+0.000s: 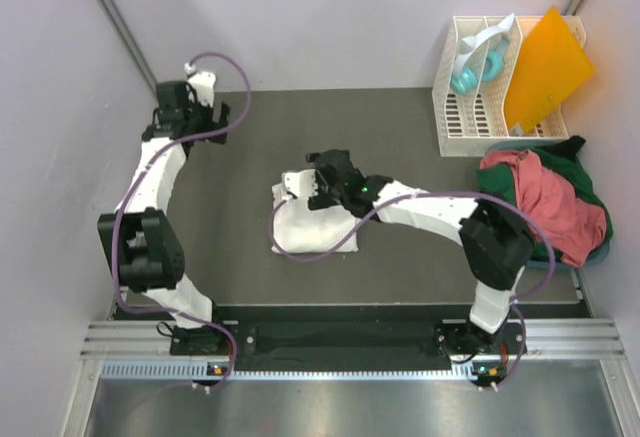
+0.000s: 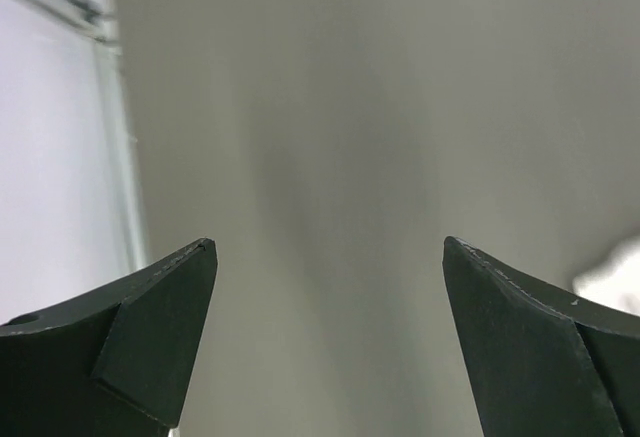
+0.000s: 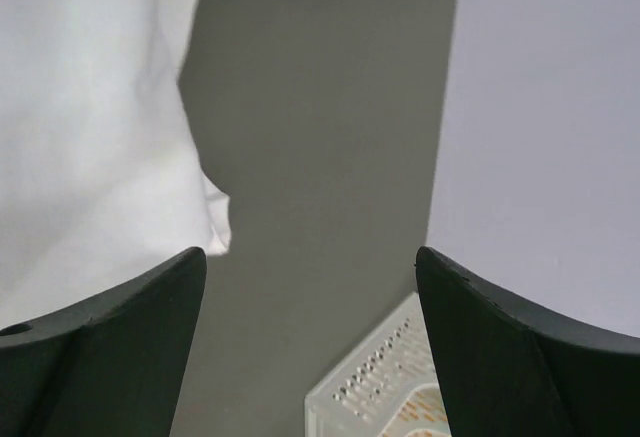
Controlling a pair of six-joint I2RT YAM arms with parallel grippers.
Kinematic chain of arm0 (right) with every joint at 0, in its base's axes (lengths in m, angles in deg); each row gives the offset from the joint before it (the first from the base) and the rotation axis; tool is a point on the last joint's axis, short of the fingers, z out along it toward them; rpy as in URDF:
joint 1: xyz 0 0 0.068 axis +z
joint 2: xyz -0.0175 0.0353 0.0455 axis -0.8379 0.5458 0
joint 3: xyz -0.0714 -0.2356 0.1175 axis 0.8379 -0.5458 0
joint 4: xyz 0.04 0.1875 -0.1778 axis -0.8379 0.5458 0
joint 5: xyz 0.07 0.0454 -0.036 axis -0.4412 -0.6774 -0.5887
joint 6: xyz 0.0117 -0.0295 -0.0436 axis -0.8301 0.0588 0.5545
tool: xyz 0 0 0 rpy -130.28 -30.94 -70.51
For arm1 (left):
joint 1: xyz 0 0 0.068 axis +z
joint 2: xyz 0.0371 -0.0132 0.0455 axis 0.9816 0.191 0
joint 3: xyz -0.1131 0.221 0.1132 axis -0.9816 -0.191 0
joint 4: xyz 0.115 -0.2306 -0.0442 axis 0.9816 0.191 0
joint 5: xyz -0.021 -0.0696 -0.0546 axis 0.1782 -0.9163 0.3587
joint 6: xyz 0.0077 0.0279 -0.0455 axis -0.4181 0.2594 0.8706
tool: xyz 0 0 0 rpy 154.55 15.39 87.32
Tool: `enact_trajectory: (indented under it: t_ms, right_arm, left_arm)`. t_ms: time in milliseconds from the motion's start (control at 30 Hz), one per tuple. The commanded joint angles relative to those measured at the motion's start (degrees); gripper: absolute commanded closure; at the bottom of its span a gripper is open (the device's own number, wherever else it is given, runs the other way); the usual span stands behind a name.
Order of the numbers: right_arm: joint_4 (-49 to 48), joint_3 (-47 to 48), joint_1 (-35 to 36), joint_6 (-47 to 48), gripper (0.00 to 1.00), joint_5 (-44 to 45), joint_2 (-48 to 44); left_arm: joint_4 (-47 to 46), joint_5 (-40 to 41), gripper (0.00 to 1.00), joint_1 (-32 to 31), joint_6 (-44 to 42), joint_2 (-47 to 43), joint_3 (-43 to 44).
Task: Fold and stack the t-shirts
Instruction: Fold the long partially folded tshirt into a neat square, then smooth out wrinkles on the folded tshirt
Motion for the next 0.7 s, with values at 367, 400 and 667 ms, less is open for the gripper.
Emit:
enact_trajectory:
  t_ms: [367, 400, 667]
  right_arm:
    - [-21.6, -20.22, 11.79, -11.46, 0.09, 19.65, -2.62]
    - [-21.25, -19.96, 11.71, -14.26, 0.09, 19.91, -0.51]
    - [-29.08, -19.78, 12.59, -14.56, 0.07, 23.96, 14.36]
  left_arm:
    - [-2.32, -2.15, 0.01, -2.05, -7.94, -14.25, -12.06]
    - [-2.14, -2.06, 0.01, -2.05, -7.94, -14.42, -12.06]
    - [-3.02, -2.24, 0.01, -1.96, -9.08, -17.41, -12.77]
